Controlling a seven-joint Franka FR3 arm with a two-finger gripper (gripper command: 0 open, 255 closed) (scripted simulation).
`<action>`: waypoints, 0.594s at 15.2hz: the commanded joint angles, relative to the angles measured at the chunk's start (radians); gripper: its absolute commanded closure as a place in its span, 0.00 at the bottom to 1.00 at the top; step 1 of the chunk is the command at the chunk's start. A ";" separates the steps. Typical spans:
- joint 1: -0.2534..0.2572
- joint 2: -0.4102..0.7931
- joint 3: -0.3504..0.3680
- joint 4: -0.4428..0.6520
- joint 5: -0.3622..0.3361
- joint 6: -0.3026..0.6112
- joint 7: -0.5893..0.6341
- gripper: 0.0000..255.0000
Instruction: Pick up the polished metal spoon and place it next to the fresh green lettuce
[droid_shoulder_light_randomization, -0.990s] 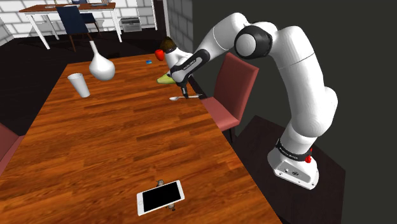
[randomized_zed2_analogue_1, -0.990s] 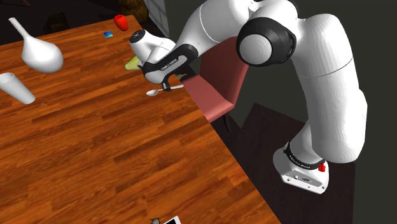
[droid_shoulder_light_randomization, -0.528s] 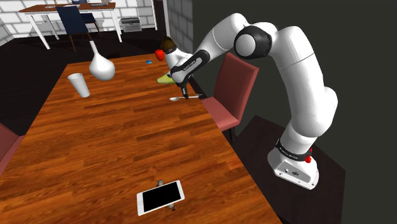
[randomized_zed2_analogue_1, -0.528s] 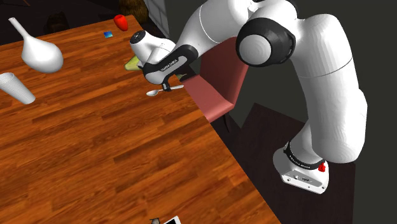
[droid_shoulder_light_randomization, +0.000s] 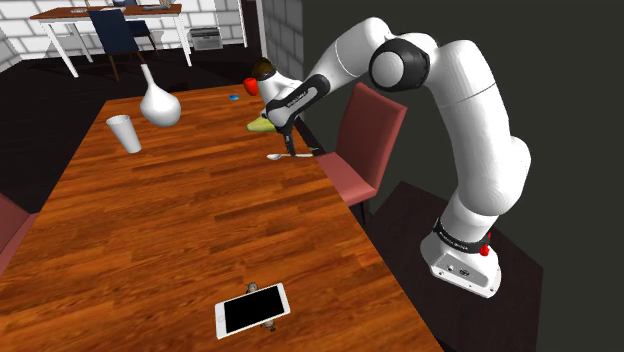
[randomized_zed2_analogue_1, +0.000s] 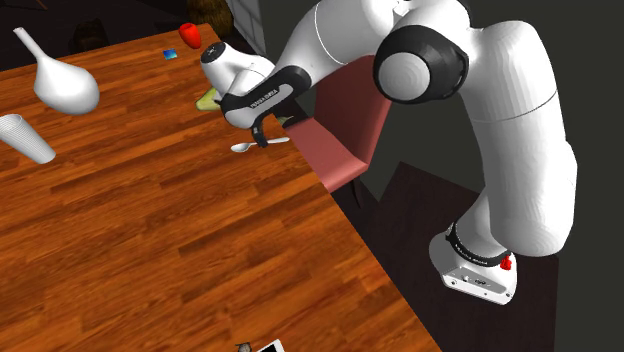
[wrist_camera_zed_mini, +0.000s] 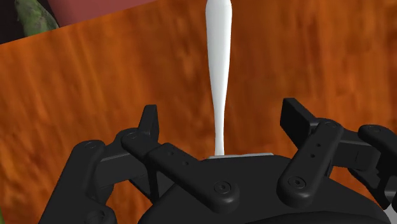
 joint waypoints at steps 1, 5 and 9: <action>0.007 -0.035 0.006 0.006 0.007 -0.042 -0.003 0.00; 0.010 -0.047 0.009 0.013 0.010 -0.062 -0.005 0.00; 0.010 -0.047 0.009 0.013 0.010 -0.062 -0.005 0.00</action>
